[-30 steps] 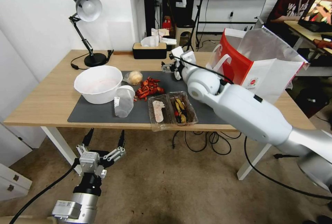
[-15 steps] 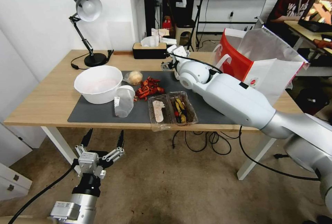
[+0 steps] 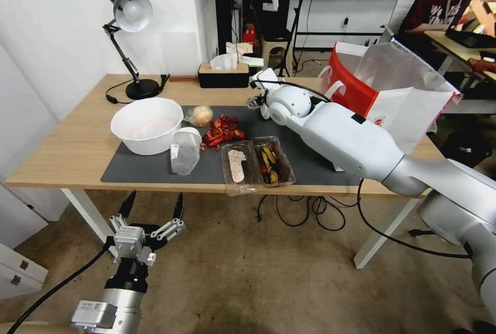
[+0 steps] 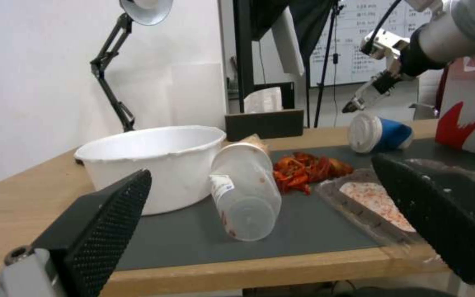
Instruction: Pick up the trash from the table and place it into the takeout bag.
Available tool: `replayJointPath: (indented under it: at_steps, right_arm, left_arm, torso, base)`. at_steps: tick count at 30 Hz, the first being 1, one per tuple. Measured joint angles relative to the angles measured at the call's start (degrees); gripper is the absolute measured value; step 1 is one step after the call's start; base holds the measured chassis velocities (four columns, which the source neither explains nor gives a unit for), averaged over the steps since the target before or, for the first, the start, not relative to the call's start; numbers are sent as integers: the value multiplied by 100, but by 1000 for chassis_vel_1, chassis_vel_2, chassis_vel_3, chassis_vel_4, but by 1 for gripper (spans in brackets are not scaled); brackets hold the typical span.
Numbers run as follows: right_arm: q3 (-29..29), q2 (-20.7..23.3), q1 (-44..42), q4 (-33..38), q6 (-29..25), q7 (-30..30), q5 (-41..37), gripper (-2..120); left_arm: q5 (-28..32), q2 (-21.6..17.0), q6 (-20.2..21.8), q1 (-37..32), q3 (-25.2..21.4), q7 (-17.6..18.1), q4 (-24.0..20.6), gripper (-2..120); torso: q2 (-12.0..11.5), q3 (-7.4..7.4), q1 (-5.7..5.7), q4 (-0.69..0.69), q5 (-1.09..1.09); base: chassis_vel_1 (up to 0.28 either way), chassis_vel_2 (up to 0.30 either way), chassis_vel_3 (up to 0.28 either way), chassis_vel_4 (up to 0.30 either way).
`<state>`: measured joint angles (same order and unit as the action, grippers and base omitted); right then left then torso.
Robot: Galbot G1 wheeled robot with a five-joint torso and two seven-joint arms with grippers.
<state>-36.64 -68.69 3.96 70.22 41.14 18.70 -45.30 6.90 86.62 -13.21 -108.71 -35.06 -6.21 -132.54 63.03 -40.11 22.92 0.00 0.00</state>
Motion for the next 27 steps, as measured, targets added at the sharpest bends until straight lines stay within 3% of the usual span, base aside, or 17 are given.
replayJointPath:
  at_steps: [27]
  right_arm:
    - [-258,404,-98,-222,-73,-919,587,100]
  left_arm:
    - [14,-60,1,16,41,5,43,100]
  torso:
    - [0,0,0,0,1]
  base:
    - [0,0,0,0]
